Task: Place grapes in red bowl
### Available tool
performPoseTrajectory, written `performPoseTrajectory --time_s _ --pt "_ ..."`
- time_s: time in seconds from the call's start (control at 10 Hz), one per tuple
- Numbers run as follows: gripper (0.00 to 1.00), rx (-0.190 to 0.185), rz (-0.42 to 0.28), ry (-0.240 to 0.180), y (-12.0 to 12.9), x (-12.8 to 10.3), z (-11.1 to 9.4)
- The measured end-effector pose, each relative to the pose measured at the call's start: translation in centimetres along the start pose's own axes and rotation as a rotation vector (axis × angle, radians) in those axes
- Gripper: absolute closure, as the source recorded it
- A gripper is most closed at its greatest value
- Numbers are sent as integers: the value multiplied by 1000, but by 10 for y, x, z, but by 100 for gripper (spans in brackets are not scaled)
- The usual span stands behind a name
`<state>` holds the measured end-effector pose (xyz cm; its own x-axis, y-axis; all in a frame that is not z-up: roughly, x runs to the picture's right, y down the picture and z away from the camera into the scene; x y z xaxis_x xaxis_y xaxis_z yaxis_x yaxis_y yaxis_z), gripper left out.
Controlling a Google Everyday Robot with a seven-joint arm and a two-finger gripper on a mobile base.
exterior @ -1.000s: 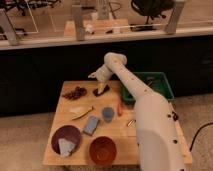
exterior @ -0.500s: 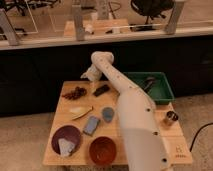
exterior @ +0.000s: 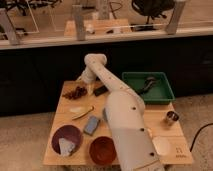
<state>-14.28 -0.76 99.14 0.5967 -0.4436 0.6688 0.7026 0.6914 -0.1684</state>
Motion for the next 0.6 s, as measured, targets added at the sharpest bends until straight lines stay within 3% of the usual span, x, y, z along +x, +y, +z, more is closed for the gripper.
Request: performPoseTrajectory --time_s 0.4,0.6 --pt "21 -27 -32 -35 0 -15 14" --pt "38 -38 -37 -51 -5 -23 22"
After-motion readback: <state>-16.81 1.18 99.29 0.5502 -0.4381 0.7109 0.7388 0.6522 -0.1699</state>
